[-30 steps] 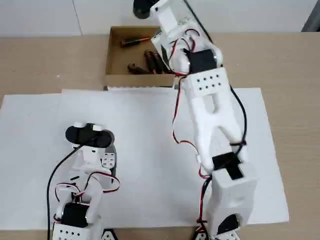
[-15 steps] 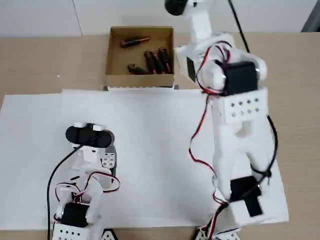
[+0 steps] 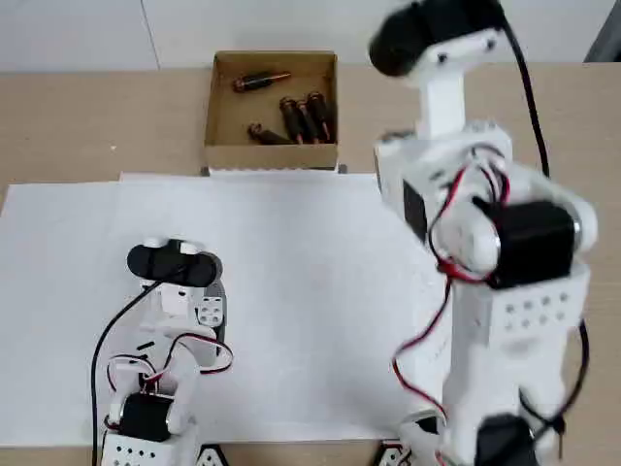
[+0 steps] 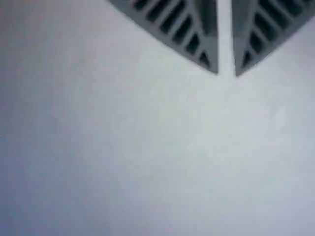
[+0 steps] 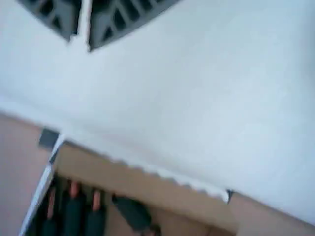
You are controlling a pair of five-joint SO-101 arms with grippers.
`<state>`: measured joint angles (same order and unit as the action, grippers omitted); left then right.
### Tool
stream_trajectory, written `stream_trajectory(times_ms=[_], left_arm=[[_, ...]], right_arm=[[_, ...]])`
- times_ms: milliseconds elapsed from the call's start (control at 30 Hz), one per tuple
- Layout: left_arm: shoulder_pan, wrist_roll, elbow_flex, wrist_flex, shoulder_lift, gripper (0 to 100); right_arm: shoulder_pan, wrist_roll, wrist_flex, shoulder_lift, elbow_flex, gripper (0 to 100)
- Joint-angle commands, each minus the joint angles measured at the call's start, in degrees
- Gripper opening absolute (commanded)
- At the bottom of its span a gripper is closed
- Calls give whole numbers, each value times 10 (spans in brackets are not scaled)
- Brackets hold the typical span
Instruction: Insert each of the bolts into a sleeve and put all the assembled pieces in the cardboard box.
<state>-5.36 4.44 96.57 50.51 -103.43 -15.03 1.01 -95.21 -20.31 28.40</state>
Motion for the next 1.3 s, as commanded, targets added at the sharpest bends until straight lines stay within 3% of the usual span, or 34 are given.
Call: stream_trajectory(times_ms=[0,233,500,867,1267], left_arm=[[-1,-2,-2,3,-6,6],[-1,-2,-2,3,-6,6],[-1,-2,-2,3,-6,6],[-1,-2,-2,3,-6,6],[-1,-2,-2,3,-6,6]], right_arm=[[7,-27,14,-94,-132,4],[40,-27,176,-286,-449,3],[46,-30,255,-445,-718,3],[47,-26,358,-634,-991,3],[48,-12,361,-844,-1205,3]])
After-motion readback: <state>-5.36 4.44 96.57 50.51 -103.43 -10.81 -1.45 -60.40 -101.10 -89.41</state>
